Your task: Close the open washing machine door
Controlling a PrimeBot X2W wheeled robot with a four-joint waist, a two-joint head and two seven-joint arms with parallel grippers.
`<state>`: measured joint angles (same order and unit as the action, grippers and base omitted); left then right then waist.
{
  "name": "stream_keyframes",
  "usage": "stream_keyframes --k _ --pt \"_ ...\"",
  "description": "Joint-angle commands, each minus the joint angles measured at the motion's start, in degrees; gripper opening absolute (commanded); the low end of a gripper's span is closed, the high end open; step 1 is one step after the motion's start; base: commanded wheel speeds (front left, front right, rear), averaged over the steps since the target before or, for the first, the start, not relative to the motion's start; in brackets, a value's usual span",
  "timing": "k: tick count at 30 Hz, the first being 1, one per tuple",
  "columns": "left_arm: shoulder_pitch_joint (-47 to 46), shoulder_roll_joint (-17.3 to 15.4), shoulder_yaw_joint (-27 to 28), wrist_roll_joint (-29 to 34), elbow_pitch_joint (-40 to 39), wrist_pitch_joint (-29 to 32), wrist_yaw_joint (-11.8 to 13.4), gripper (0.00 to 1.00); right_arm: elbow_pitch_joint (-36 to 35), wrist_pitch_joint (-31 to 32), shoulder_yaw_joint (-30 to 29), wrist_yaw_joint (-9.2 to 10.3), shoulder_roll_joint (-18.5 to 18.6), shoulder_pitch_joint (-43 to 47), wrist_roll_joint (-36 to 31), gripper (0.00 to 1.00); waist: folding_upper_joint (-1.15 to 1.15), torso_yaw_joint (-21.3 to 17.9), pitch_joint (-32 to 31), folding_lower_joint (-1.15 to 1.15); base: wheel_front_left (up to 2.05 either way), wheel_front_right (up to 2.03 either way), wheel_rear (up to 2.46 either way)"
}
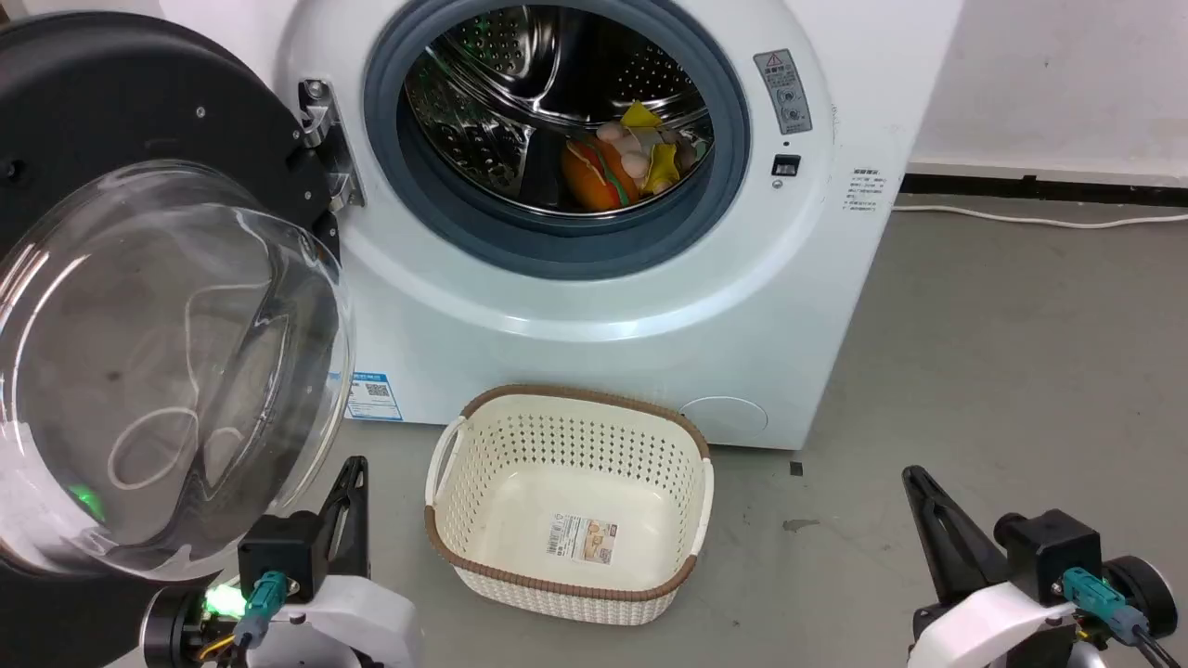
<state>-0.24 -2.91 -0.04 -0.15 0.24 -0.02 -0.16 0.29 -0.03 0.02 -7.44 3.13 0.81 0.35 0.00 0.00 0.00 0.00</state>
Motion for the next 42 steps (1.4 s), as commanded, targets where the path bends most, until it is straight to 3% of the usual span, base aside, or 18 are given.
stream_keyframes --k 1,42 --pt "0.2 0.0 0.0 0.1 -0.2 0.0 0.2 0.00 -0.3 0.0 0.0 -0.05 -0.2 -0.8 -0.3 0.00 0.00 0.0 0.0 0.00 0.00 0.00 0.00" --pt "0.2 0.0 0.0 0.1 -0.2 0.0 0.2 0.00 -0.3 0.0 0.0 -0.05 -0.2 -0.8 -0.3 0.00 0.00 0.0 0.0 0.00 0.00 0.00 0.00"
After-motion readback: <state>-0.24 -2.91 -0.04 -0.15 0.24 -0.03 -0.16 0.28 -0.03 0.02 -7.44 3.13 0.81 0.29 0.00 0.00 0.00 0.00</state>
